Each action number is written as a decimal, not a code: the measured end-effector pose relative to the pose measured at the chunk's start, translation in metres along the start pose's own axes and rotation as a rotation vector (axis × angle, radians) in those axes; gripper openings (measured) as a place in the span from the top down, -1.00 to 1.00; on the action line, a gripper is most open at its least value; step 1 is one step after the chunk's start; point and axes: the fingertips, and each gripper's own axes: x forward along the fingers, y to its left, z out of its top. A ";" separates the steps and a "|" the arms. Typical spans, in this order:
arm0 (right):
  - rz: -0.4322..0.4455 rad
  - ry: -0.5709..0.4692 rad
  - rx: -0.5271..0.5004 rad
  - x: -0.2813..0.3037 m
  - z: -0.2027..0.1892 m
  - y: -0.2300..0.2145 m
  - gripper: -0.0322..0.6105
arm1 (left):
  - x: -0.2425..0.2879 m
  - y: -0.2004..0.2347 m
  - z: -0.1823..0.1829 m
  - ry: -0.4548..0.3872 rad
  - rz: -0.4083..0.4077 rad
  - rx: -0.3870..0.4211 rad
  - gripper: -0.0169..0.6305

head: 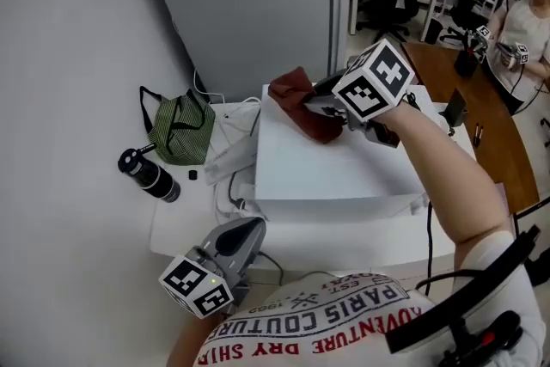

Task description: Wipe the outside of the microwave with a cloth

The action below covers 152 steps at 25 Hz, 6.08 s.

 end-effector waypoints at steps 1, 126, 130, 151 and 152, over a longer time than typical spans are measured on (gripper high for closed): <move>0.014 0.007 -0.008 0.015 0.008 0.003 0.77 | -0.011 0.006 0.001 -0.007 0.029 -0.005 0.93; -0.185 -0.533 0.148 -0.181 -0.282 -0.210 0.77 | 0.237 -0.237 -0.050 0.186 -0.191 0.085 0.93; -0.136 -0.511 0.123 -0.186 -0.295 -0.176 0.77 | 0.241 -0.242 -0.055 0.196 -0.232 0.089 0.93; -0.007 -0.499 0.133 -0.212 -0.367 0.002 0.77 | 0.289 -0.298 -0.089 0.282 -0.476 0.085 0.93; -0.001 -0.505 0.147 -0.212 -0.369 0.005 0.77 | 0.290 -0.300 -0.090 0.285 -0.480 0.085 0.93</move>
